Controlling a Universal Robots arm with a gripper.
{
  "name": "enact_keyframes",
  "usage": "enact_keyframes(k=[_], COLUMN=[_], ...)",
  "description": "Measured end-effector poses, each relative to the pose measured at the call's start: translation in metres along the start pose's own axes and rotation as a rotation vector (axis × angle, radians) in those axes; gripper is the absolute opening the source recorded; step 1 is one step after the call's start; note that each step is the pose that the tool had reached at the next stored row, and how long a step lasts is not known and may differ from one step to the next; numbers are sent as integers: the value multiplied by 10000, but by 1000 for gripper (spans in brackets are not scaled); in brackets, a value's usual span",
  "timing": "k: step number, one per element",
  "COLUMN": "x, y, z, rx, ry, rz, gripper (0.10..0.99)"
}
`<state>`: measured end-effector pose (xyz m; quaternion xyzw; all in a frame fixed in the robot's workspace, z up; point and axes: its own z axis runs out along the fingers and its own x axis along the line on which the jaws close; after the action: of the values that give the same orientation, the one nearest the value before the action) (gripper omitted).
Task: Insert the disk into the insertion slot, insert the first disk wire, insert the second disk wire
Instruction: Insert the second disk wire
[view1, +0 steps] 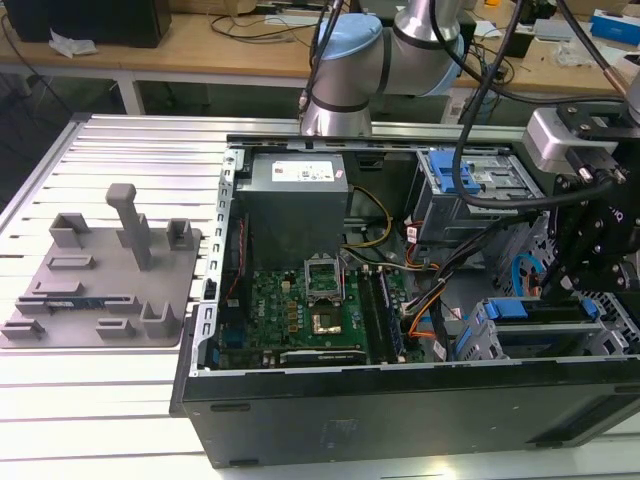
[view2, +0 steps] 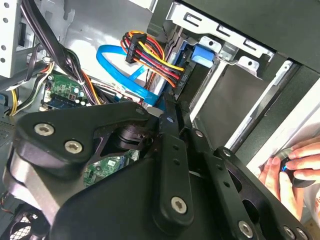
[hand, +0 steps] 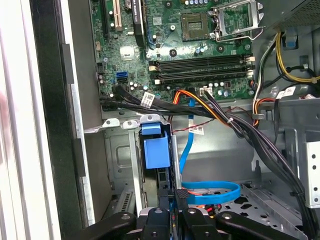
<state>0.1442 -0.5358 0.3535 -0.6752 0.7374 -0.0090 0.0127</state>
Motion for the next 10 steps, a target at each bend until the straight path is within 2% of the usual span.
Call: enact_keyframes(k=[10], x=[-2], y=[-15], z=[48], rx=[0], ry=[-4], rz=[-10], gripper=[165])
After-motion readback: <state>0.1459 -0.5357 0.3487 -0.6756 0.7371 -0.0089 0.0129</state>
